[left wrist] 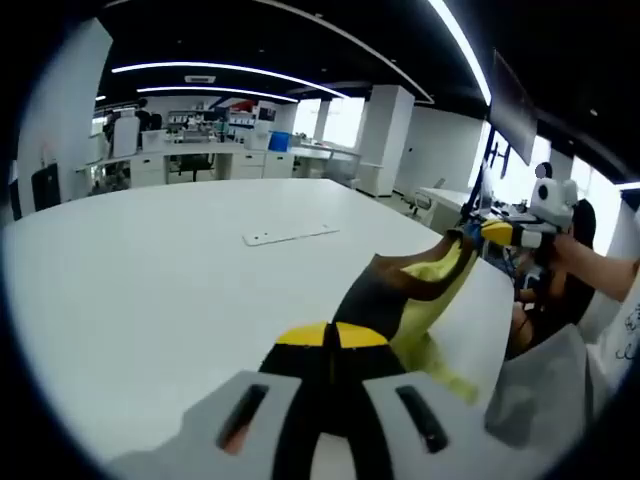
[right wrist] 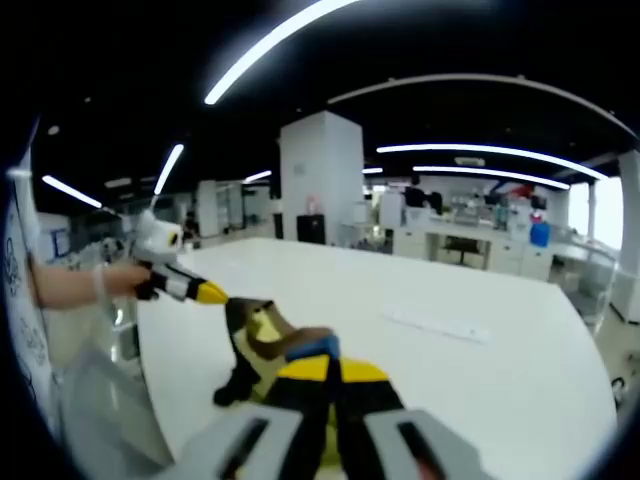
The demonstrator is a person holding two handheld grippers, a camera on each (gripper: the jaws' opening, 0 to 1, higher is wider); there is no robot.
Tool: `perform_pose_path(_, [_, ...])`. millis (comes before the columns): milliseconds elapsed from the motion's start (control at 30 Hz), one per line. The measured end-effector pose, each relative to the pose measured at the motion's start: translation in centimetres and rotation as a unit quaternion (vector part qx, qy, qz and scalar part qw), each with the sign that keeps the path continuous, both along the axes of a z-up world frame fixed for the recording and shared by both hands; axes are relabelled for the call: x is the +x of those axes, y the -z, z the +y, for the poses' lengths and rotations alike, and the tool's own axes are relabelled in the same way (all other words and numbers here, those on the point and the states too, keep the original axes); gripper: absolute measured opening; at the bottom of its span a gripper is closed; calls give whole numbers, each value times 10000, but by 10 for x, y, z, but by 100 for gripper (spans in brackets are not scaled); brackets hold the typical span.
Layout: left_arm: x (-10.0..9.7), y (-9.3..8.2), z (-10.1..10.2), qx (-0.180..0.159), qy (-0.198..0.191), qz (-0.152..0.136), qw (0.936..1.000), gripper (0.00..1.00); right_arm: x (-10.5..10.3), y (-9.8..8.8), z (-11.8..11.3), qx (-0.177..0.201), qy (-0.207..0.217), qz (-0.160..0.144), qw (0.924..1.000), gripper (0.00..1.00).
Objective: Fold the garment on the visible template until the final outline fits inside the template.
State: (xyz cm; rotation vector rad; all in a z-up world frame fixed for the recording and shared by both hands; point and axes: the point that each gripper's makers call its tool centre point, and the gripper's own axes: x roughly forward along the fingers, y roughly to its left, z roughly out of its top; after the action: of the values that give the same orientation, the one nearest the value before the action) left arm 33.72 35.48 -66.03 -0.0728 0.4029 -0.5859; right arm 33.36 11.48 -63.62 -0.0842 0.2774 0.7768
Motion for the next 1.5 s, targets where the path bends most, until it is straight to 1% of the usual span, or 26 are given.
perform_pose_path(133, [7, -21, 5, 20, -10, -218, 9998, 0, 6, -6, 5, -37, -68, -72, 9999, 0])
perform_pose_path(200, [12, -29, 6, 92, -12, -305, 9995, 0, 11, -12, 6, -58, -109, -141, 9998, 0])
perform_pose_path(267, [19, -35, 8, 92, -20, -368, 9993, 0, 17, -20, 8, -51, -143, -208, 9997, 0])
perform_pose_path(433, [34, -42, 14, 79, -136, -479, 9987, 0, 40, -30, 13, -97, -205, -303, 9993, 0])
perform_pose_path(533, [46, -38, 19, 117, -214, -471, 9986, 0, 54, -27, 17, -132, -262, -229, 9993, 0])
perform_pose_path(600, [56, -32, 21, 146, -254, -442, 9986, 0, 66, -21, 20, -168, -299, -135, 9993, 0])
perform_pose_path(667, [67, -21, 27, 236, -304, -346, 9987, 0, 80, -14, 24, -162, -343, -29, 9993, 0])
perform_pose_path(700, [71, -17, 26, 278, -315, -343, 9985, 0, 86, -8, 27, -149, -385, 72, 9991, 0])
perform_pose_path(733, [74, -13, 26, 303, -331, -327, 9985, 0, 92, -4, 28, -183, -400, 83, 9990, 0])
perform_pose_path(767, [80, -7, 29, 244, -388, -213, 9987, 0, 99, 3, 30, -256, -415, 149, 9987, 0])
perform_pose_path(833, [89, 1, 32, 207, -405, -176, 9988, 0, 112, 12, 32, -340, -442, 206, 9982, 0])
perform_pose_path(867, [95, 6, 34, 194, -446, -113, 9988, 0, 120, 17, 34, -377, -436, 252, 9980, 0])
perform_pose_path(1033, [125, 29, 40, 191, -534, 26, 9984, 0, 150, 38, 39, -370, -397, 459, 9975, 0])
perform_pose_path(1100, [138, 39, 40, 261, -544, 81, 9981, 0, 167, 52, 39, -394, -322, 601, 9969, 0])
perform_pose_path(1133, [146, 47, 43, 306, -571, 115, 9978, 0, 177, 60, 40, -407, -316, 645, 9966, 0])
perform_pose_path(1167, [151, 52, 42, 308, -598, 156, 9976, 0, 184, 67, 40, -431, -302, 688, 9962, 0])
perform_pose_path(1200, [153, 56, 39, 340, -603, 161, 9975, 0, 193, 79, 39, -485, -240, 824, 9951, 0])
perform_pose_path(1267, [167, 68, 43, 473, -704, 173, 9962, 0, 204, 92, 41, -486, -179, 912, 9945, 0])
perform_pose_path(1300, [175, 73, 46, 503, -718, 171, 9960, 0, 208, 98, 41, -508, -157, 984, 9937, 0])
perform_pose_path(1333, [182, 77, 51, 487, -767, 194, 9957, 0, 214, 109, 42, -598, -145, 1053, 9925, 0])
perform_pose_path(1400, [191, 86, 54, 240, -919, 398, 9947, 0, 218, 120, 45, -578, -115, 1157, 9915, 0])
perform_pose_path(1433, [191, 91, 53, 232, -924, 471, 9943, 0, 218, 127, 48, -511, -119, 1271, 9905, 0])
perform_pose_path(1467, [190, 95, 51, 293, -922, 484, 9941, 0, 219, 132, 48, -540, -101, 1334, 9895, 0])
perform_pose_path(1500, [192, 101, 50, 400, -848, 512, 9943, 0, 220, 137, 48, -615, -104, 1312, 9894, 0])
